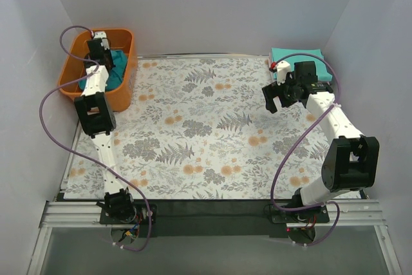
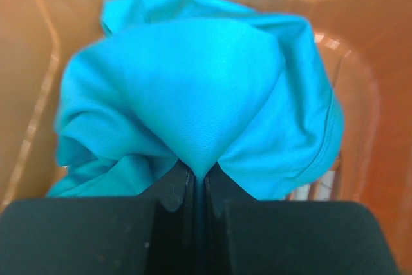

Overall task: Fold and stack the t-shirts
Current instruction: Grab the tshirt from the pile, then move the tshirt to the center of the board

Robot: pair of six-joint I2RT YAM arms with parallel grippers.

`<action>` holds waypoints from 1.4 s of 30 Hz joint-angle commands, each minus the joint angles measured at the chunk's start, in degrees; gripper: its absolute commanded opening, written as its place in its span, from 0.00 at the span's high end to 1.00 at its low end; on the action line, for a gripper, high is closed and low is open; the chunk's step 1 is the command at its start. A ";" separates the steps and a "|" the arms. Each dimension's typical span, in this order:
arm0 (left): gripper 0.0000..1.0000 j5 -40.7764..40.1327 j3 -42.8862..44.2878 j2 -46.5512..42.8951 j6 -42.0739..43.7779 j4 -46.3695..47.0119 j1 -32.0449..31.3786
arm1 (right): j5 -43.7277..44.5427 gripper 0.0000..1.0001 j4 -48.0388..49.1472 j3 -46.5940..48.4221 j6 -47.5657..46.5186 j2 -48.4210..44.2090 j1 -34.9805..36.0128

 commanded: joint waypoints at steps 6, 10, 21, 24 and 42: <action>1.00 7.40 -0.19 -22.37 -3.26 14.53 0.61 | -2.84 0.02 0.89 0.98 1.17 -2.07 -0.18; 1.00 10.74 -1.78 -27.57 -3.26 21.65 0.61 | -3.46 0.02 1.06 0.28 1.43 -3.30 -0.18; 1.00 35.26 -0.89 -37.77 -18.72 22.90 -4.91 | -3.73 0.02 2.03 -0.25 2.22 -6.90 -0.27; 1.00 44.64 -8.00 -42.52 -24.16 22.63 -10.96 | -3.64 0.02 2.12 -0.60 2.66 -7.96 -0.79; 0.53 57.34 -51.84 -51.23 -26.16 20.54 -28.41 | -8.46 0.02 -4.38 -4.82 -1.46 -12.71 -8.09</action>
